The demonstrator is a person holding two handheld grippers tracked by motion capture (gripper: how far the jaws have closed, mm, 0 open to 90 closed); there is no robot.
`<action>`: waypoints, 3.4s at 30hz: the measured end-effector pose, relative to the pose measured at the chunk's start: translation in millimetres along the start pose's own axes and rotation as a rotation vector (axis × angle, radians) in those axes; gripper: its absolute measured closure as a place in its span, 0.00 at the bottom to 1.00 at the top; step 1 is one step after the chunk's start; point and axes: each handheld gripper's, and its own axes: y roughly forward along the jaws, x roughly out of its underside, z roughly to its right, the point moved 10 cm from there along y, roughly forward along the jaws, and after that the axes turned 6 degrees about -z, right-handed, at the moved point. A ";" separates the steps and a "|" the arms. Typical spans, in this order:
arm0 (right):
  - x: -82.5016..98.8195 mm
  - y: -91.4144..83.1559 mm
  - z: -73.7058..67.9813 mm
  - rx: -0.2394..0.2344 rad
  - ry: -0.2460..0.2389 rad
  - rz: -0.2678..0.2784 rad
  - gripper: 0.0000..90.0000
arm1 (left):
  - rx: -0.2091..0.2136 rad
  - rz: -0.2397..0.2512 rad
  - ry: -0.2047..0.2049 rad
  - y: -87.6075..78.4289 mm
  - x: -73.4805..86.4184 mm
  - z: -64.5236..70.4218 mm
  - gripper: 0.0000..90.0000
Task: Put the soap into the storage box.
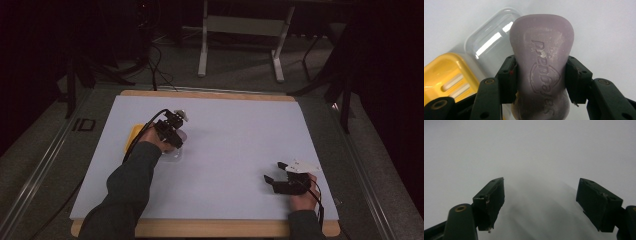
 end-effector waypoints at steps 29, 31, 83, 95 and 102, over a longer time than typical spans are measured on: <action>0.2 0.1 -0.6 0.007 -0.008 -0.002 0.25 | -0.034 -0.003 -0.166 1.9 24.3 -45.0 0.56; 0.2 0.2 -0.6 0.008 -0.007 -0.003 0.25 | -0.034 -0.001 -0.179 1.9 25.4 -47.4 0.56; 0.6 0.5 -0.9 0.011 -0.013 -0.009 0.25 | -0.037 -0.090 -0.466 40.4 59.6 -97.3 0.55; 0.6 0.7 -0.8 0.011 -0.015 -0.010 0.25 | -0.045 -0.066 -0.445 41.7 62.5 -97.8 0.45; 0.7 0.8 -0.8 0.011 -0.015 -0.010 0.25 | -0.027 -0.038 -0.438 34.8 64.4 -97.0 0.40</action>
